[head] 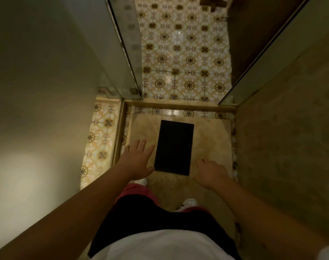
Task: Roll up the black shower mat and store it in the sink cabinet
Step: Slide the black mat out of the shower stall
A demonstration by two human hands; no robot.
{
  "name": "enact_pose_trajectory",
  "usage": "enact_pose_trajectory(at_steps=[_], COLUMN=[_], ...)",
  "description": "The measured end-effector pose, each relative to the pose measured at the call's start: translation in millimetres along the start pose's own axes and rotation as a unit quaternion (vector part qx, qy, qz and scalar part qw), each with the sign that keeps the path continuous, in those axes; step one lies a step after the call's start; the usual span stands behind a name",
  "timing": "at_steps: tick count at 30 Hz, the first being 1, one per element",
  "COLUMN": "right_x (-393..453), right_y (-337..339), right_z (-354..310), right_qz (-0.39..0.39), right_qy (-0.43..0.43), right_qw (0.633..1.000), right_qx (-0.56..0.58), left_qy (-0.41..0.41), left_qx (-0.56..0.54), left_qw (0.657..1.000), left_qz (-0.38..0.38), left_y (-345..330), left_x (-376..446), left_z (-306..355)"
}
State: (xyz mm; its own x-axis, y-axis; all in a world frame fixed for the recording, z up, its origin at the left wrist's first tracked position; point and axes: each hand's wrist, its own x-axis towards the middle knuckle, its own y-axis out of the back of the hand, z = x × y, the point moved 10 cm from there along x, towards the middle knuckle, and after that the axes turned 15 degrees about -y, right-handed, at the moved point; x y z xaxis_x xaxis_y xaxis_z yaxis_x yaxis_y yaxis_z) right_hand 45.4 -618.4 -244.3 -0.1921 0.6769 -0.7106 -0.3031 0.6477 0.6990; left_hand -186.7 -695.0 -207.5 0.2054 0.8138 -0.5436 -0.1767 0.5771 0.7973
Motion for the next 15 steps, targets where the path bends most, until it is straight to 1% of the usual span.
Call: enact_pose_trajectory(at_steps=[3, 7, 9, 12, 15], right_x=[19.1, 65.5, 101.3, 166.0, 235.1], right_y=[-17.7, -62.0, -91.1, -141.2, -197.4], right_z=[1.7, -2.4, -5.2, -12.3, -24.2], right_qz=[-0.008, -0.041, -0.052, -0.064, -0.075], right_qy=[0.0, -0.022, -0.035, -0.042, -0.044], right_qw=[1.0, 0.998, 0.997, 0.995, 0.993], right_qx=[-0.002, 0.03, 0.042, 0.057, 0.077], left_qy=[-0.004, -0.044, -0.063, -0.058, -0.075], left_qx=[0.005, 0.003, 0.013, 0.015, 0.018], left_qw=[1.0, 0.999, 0.998, 0.998, 0.996], left_qz=[-0.009, -0.021, -0.028, -0.036, -0.055], left_y=[-15.0, -49.6, -75.0, -120.0, -180.7], left_x=[23.2, 74.4, 112.3, 175.9, 241.2], left_z=[-2.8, -16.4, -33.5, -71.7, -103.2])
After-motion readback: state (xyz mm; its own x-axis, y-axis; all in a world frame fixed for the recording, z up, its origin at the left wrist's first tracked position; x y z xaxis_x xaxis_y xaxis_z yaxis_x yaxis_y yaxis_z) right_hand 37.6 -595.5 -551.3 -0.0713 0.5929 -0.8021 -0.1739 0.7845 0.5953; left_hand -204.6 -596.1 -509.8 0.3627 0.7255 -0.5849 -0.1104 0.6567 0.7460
